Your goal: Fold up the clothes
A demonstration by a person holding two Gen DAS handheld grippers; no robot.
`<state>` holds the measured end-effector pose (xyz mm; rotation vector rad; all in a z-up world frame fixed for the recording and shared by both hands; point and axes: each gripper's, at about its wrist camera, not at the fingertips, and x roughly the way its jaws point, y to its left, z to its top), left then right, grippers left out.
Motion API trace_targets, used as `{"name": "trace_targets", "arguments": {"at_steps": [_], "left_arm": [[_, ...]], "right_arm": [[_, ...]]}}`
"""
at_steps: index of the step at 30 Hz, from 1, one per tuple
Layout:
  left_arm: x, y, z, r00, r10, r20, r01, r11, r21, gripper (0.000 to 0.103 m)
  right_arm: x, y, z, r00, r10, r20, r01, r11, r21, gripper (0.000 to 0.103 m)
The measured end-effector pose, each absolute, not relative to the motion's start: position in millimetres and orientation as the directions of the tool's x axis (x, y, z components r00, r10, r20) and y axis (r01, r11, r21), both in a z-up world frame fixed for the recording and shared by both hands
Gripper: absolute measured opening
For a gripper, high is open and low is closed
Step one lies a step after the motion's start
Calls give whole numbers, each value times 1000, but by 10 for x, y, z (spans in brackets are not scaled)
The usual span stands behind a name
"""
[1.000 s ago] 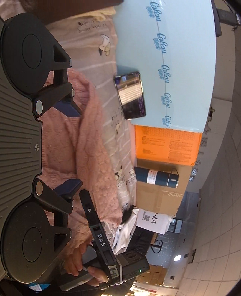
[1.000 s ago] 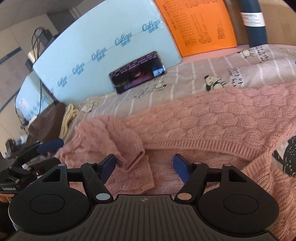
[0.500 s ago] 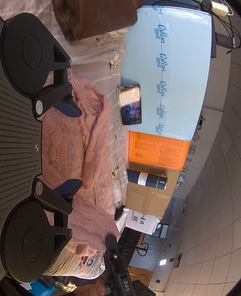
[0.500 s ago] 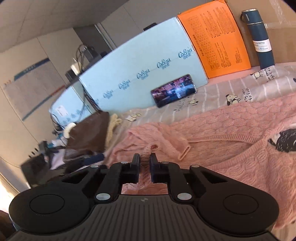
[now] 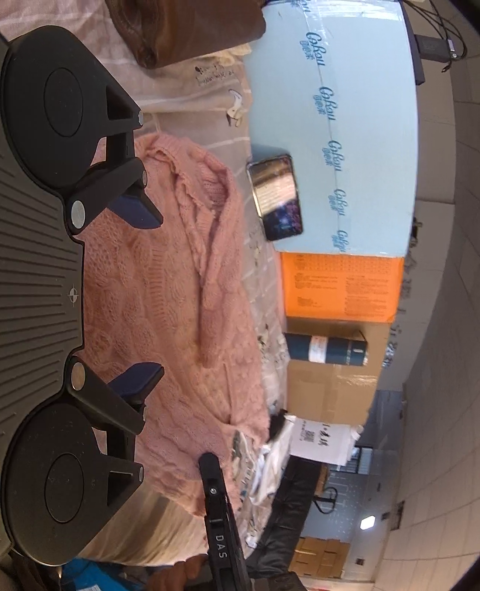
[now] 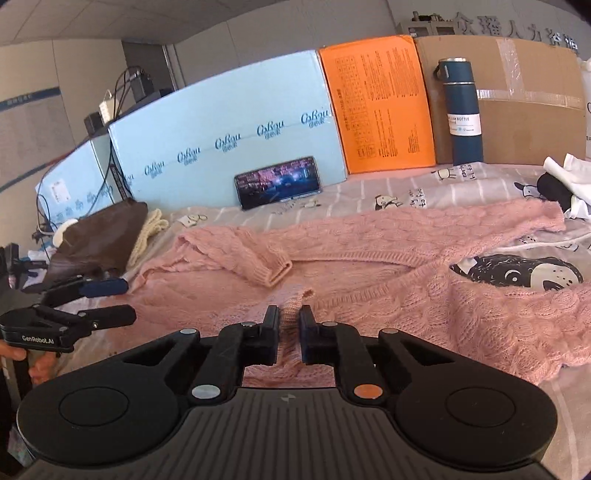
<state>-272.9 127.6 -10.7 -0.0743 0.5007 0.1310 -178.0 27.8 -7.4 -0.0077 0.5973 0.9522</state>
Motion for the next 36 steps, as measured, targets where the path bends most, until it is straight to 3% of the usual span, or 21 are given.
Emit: {"name": "trace_targets", "arguments": {"at_steps": [3, 5, 8, 11, 14, 19, 21, 22, 23, 27, 31, 36], "left_arm": [[-2679, 1302, -133, 844, 127, -522, -155, 988, -9, 82], [-2703, 1349, -43, 867, 137, -478, -156, 988, 2, 82], [-2679, 1489, 140, 900, 188, -394, -209, 978, -9, 84], [-2453, 1611, 245, 893, 287, -348, -295, 955, 31, 85], [-2133, 1690, 276, 873, 351, -339, -340, 936, 93, 85], [-1750, 1801, 142, 852, 348, -391, -329, 937, 117, 85], [-1698, 1849, 70, 842, 350, -409, -333, 936, 116, 85], [-1686, 1876, 38, 839, 350, -417, -335, 936, 112, 85], [-1674, 1902, 6, 836, 350, -424, -337, 935, 107, 85], [-1697, 1976, -28, 822, 386, -419, -372, 921, 119, 85], [-1672, 2018, -49, 805, 416, -423, -390, 908, 150, 85], [-1546, 2018, -198, 756, 413, -507, -361, 910, 203, 85]], "right_arm": [[-1704, 377, -221, 428, 719, -547, -772, 606, 192, 15], [-1635, 358, -218, 420, 726, -545, -766, 605, 216, 31], [-1481, 339, -107, 413, 757, -506, -750, 598, 282, 45], [-1261, 428, 27, 396, 790, -468, -721, 583, 375, 45], [-969, 716, 44, 354, 797, -489, -656, 584, 478, 45], [-670, 1128, -196, 227, 791, -568, -559, 583, 589, 43], [-673, 1237, -289, 185, 790, -584, -556, 574, 601, 31], [-709, 1265, -304, 164, 795, -584, -578, 557, 597, 15], [-746, 1293, -319, 142, 800, -583, -599, 538, 593, 7], [-834, 1211, -244, 21, 859, -511, -586, 425, 690, 7], [-833, 1153, -171, 44, 848, -527, -597, 446, 667, 7], [-978, 1185, -110, 173, 801, -574, -712, 504, 489, 7]]}}
